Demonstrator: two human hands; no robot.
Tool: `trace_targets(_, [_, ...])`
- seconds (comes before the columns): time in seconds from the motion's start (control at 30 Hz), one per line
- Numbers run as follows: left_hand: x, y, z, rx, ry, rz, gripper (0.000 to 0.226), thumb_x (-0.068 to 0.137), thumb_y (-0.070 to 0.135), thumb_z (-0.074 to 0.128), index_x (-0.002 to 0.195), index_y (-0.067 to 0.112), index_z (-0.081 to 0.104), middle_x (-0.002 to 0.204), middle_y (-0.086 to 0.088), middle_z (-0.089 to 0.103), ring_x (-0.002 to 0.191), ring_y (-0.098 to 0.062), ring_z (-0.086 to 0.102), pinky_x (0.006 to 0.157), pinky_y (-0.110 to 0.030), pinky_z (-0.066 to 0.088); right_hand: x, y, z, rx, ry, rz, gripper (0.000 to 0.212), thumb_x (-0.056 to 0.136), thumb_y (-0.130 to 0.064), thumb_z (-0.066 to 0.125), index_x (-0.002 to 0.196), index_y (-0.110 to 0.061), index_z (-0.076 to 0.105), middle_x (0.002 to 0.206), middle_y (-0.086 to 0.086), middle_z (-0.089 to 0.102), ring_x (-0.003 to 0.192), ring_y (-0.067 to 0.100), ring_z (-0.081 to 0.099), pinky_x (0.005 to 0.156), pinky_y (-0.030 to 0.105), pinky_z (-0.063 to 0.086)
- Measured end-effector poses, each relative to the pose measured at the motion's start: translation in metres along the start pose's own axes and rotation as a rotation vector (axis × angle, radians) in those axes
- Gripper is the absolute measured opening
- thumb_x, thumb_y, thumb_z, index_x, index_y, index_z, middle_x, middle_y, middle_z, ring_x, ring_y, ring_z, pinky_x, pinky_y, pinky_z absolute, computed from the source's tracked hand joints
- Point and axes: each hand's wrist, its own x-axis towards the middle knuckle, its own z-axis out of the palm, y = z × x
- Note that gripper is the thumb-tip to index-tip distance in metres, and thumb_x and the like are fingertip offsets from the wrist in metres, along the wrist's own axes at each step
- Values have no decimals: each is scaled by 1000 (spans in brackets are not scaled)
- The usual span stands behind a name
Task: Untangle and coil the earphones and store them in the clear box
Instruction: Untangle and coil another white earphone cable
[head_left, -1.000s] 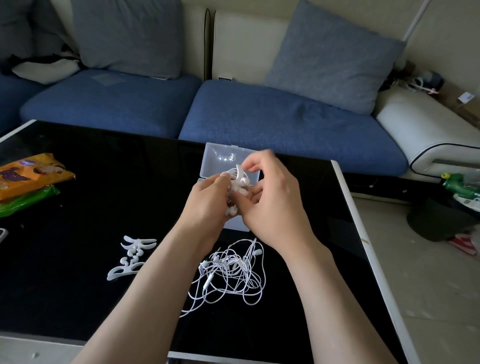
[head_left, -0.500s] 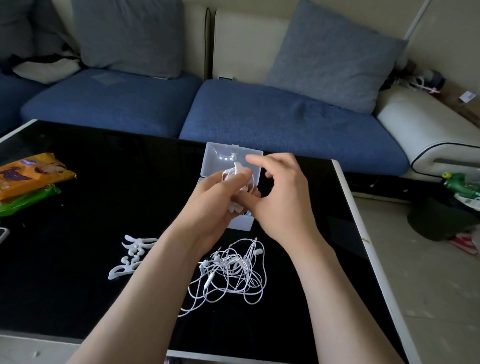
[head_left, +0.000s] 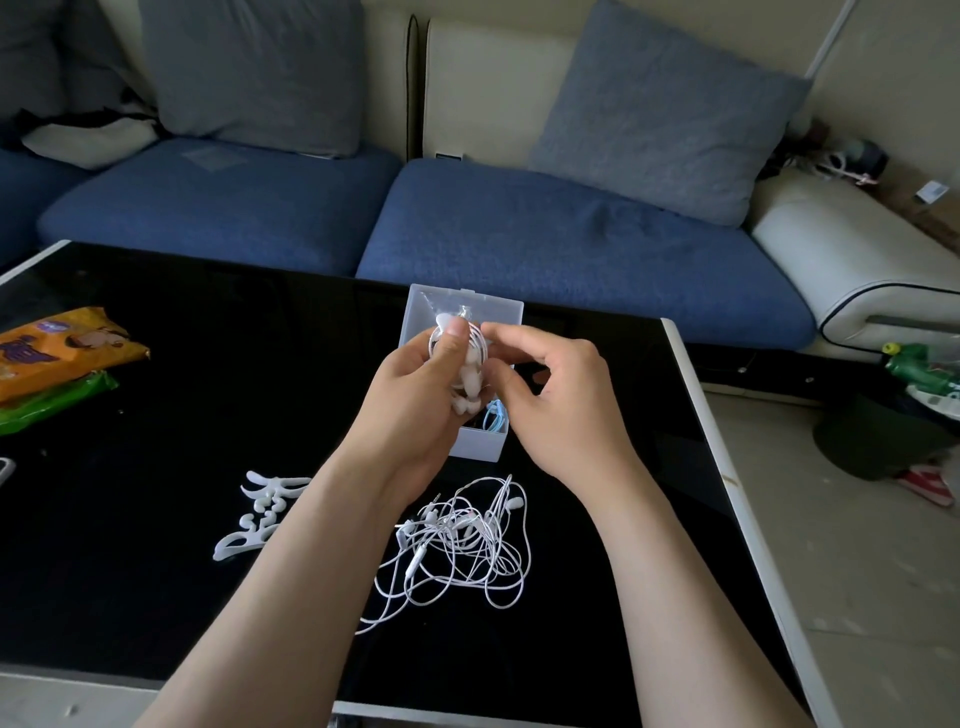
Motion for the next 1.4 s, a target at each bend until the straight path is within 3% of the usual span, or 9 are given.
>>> trace_targets(0.2, [1,0,-4,83,5,-30,45,110,43,48,125,10,74,117,-13,78,114,-29,73,107,-50,51,0,-1,-1,-5,61,-25,19,97,-20,78,116,-22,83,103,-17,81,96,-2,75,88,25,61])
trace_targets(0.33, [3,-1,-4,81,26,15,36,108,39,53,121,12,74,95,-3,79,86,-10,74,73,-20,55,0,-1,-2,42,101,3,10,95,-18,81,103,-21,86,87,-16,80,81,3,77,76,29,63])
trace_targets(0.5, [3,0,-5,38,45,59,33,107,29,58,118,2,73,99,-13,78,83,-14,74,66,-17,54,2,2,-3,116,48,89,14,96,-10,76,101,-20,85,83,-12,80,78,6,77,76,28,63])
trace_targets(0.63, [3,1,-4,-17,22,53,34,108,28,58,123,0,69,103,-14,77,85,-22,70,70,-29,54,1,0,-2,94,38,121,21,95,-11,71,103,-24,85,91,-14,81,86,4,77,83,34,64])
trace_targets(0.8, [2,4,-2,-64,7,27,24,111,22,52,119,8,69,109,-13,75,89,-24,71,78,-34,57,-1,0,8,165,60,162,23,86,-46,86,99,-28,83,101,-10,78,94,11,78,88,43,64])
trace_targets(0.93, [2,4,-3,-90,1,-5,23,113,19,48,123,10,66,127,-20,72,104,-37,71,85,-43,55,-2,-5,9,239,-3,218,23,92,-36,84,107,-19,79,86,-6,82,80,9,80,76,35,65])
trace_targets(1.1, [3,7,-9,-107,15,-19,24,113,16,46,130,15,63,136,-13,69,97,-26,73,85,-40,52,2,-8,23,314,-59,295,37,81,-20,94,112,-19,74,95,-5,82,83,11,81,76,36,66])
trace_targets(1.27, [5,5,-16,-35,15,-6,22,113,19,47,126,21,65,121,-5,74,94,-26,74,84,-47,48,9,-8,35,138,10,308,30,79,-26,92,102,-22,74,88,-10,78,74,-7,72,60,6,48])
trace_targets(1.4, [10,4,-26,-5,68,14,19,113,21,49,114,18,68,114,-18,70,94,-34,62,70,-42,49,15,-7,47,149,-10,356,26,79,-26,89,99,-27,72,92,-7,78,73,3,75,63,19,58])
